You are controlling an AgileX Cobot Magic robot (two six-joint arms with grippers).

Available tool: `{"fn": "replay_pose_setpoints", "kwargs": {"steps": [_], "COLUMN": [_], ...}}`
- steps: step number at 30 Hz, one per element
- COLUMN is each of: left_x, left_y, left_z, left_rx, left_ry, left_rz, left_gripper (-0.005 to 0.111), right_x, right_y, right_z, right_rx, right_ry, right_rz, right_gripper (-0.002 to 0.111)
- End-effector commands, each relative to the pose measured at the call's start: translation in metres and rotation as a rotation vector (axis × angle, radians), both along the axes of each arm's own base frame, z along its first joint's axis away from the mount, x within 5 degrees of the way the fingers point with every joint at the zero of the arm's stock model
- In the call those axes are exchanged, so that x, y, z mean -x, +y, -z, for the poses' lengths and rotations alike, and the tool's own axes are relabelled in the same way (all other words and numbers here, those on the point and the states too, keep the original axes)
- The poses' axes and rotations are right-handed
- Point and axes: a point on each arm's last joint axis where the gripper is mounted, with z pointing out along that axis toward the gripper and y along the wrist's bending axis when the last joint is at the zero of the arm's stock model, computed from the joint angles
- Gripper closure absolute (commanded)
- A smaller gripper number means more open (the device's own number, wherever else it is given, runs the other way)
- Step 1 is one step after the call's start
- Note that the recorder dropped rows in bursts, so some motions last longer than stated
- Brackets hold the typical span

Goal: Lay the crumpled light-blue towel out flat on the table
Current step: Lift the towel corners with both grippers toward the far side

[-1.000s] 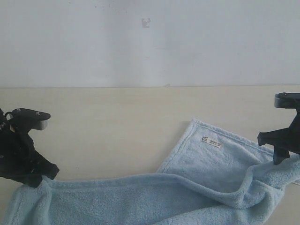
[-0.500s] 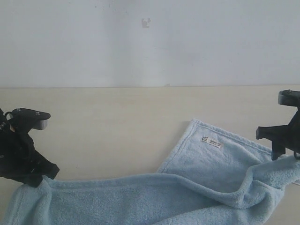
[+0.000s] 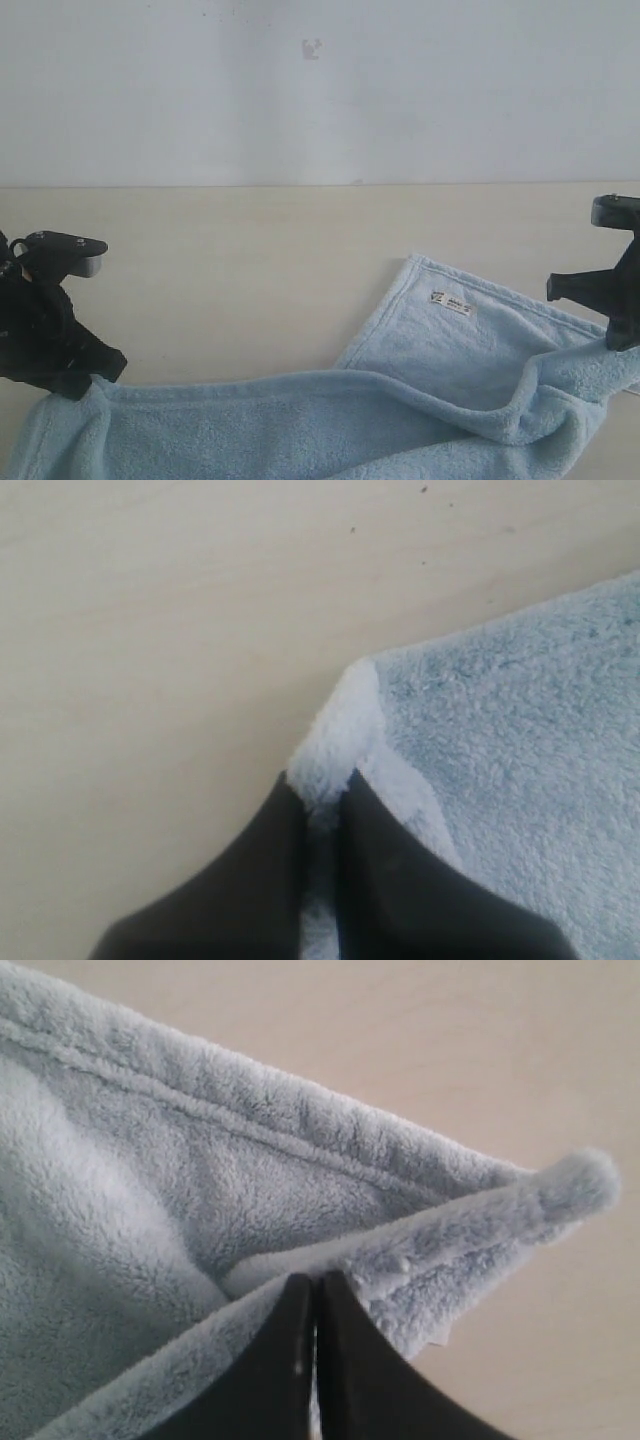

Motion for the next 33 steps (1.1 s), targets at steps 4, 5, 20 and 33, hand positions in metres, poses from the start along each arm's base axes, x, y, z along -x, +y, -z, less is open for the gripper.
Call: {"fn": "replay_pose_setpoints", "kwargs": {"steps": [4,5,20,33], "left_x": [-0.001,-0.001,-0.001,0.0], "left_y": [-0.001,-0.001,-0.006,-0.009], "left_z": [-0.004,-0.004,-0.004,-0.004], "left_rx": [0.01,0.01,0.067,0.095], "left_ry": [-0.013,-0.013,-0.016,-0.004], "left_rz": [-0.001,-0.001,-0.011,0.026], "left_gripper": [0.103,0.103,0.103,0.103], "right_x": [0.0,0.001,0.004,-0.012], "right_y": [-0.004,-0.007,-0.077,-0.076], "right_z": [-0.02,-0.024,-0.031,0.002], "right_rx": [0.068,0.085,-0.123,-0.19], "right_ry": [-0.089,-0.096,-0.024,-0.028], "right_rz": [-0.083,-0.061,0.212,0.235], "right_gripper": [0.108,0.108,0.054,0.057]}}
